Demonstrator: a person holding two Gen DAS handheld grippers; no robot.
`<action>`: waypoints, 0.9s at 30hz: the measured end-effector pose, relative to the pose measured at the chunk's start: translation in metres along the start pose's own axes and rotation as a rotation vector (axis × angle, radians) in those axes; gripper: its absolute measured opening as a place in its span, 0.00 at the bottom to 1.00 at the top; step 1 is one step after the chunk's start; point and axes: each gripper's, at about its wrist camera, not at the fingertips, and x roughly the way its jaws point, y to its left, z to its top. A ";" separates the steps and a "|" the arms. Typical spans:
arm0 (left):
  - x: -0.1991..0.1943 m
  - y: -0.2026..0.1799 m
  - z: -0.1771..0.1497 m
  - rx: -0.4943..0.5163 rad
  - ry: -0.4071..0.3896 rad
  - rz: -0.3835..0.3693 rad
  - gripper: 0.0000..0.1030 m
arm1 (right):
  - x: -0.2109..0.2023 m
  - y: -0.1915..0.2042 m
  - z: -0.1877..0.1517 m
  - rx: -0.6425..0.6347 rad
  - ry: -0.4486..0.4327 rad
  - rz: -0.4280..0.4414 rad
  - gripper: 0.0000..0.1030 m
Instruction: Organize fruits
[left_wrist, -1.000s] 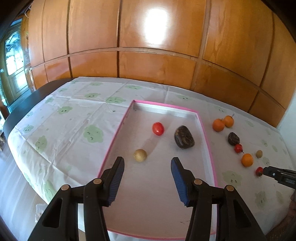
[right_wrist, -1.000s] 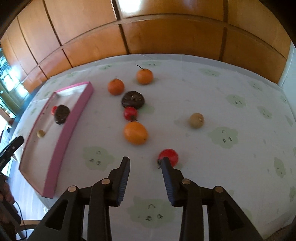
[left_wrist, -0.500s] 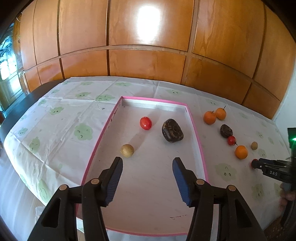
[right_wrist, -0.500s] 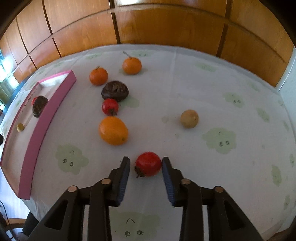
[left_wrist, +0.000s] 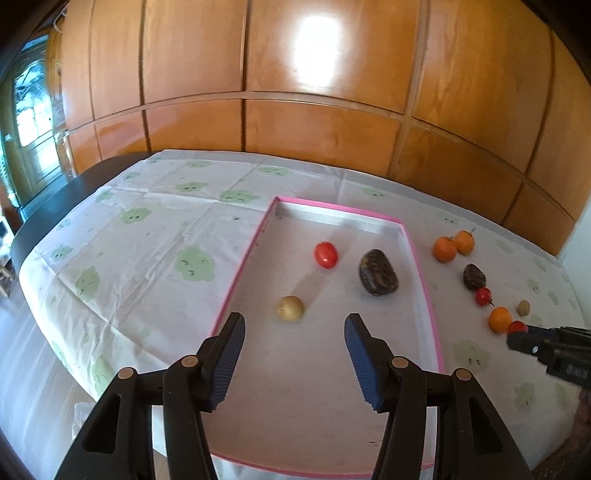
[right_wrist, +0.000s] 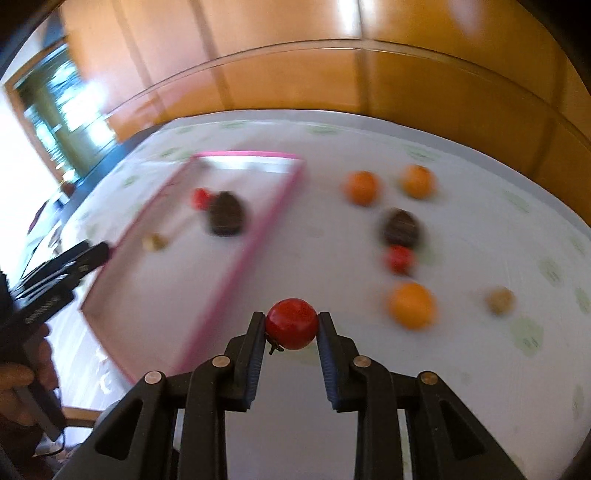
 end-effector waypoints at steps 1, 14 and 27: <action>-0.001 0.002 0.000 -0.005 -0.002 0.003 0.56 | 0.004 0.010 0.003 -0.021 0.003 0.010 0.27; -0.002 0.013 -0.004 -0.025 -0.001 0.016 0.56 | 0.036 0.060 0.027 -0.097 0.035 0.063 0.27; -0.006 0.014 -0.006 -0.022 -0.016 0.022 0.56 | 0.059 0.059 0.048 -0.061 0.024 0.010 0.29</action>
